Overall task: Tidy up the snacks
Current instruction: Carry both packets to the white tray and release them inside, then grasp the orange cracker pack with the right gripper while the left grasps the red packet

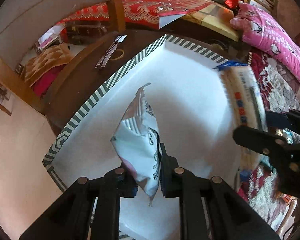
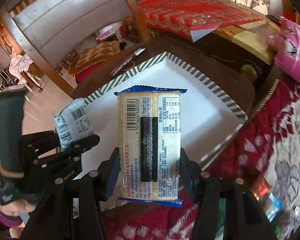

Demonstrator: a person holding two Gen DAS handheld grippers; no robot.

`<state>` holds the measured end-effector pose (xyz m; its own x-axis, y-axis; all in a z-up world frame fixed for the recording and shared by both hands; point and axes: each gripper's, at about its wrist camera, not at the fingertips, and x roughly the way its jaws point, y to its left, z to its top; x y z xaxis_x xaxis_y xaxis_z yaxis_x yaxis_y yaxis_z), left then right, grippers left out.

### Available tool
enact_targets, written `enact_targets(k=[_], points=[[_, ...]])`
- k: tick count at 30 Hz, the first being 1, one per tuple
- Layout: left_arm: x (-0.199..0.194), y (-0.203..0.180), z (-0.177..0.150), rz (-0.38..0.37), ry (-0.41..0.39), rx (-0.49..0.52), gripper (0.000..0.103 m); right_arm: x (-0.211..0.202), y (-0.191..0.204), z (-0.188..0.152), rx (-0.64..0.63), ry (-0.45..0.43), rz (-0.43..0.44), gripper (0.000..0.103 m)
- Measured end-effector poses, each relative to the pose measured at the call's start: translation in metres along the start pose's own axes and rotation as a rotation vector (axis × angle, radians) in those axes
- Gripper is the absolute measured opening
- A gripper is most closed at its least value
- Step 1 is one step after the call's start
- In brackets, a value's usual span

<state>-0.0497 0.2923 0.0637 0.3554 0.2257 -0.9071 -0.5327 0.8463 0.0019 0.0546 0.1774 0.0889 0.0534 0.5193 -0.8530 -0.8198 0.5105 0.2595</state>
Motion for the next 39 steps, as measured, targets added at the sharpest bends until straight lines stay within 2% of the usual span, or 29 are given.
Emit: enact_targets(k=[7, 13, 16, 18, 22, 24, 29, 35, 37, 39], points=[[0.017, 0.004, -0.003, 0.009, 0.038, -0.016, 0.015, 0.039, -0.006, 0.008, 0.003, 0.075, -0.008, 0.059], [0.026, 0.011, -0.004, 0.011, 0.059, -0.058, 0.015, 0.042, -0.002, 0.006, -0.001, 0.073, -0.005, 0.06], [0.026, 0.014, -0.005, 0.029, 0.056, -0.07, 0.025, 0.048, -0.002, 0.006, 0.03, 0.06, 0.021, 0.061], [0.026, 0.016, -0.006, 0.032, 0.059, -0.071, 0.039, 0.052, -0.003, 0.004, 0.052, 0.061, 0.032, 0.061], [0.024, 0.015, -0.008, 0.036, 0.058, -0.082, 0.055, 0.04, 0.003, 0.0, 0.021, 0.039, 0.014, 0.062], [0.02, 0.015, -0.01, 0.027, 0.051, -0.094, 0.07, 0.027, 0.005, -0.004, 0.009, 0.005, -0.012, 0.067], [0.0, 0.003, -0.013, 0.03, -0.007, -0.078, 0.079, -0.002, 0.007, -0.017, -0.002, -0.057, -0.069, 0.075], [-0.025, -0.013, -0.014, 0.012, -0.078, -0.054, 0.081, -0.04, 0.003, -0.037, 0.01, -0.132, -0.212, 0.081], [-0.03, -0.025, -0.015, -0.006, -0.087, -0.038, 0.082, -0.052, -0.002, -0.045, 0.026, -0.153, -0.238, 0.086], [-0.033, -0.036, -0.015, -0.026, -0.085, -0.019, 0.082, -0.064, -0.01, -0.054, 0.053, -0.166, -0.258, 0.086]])
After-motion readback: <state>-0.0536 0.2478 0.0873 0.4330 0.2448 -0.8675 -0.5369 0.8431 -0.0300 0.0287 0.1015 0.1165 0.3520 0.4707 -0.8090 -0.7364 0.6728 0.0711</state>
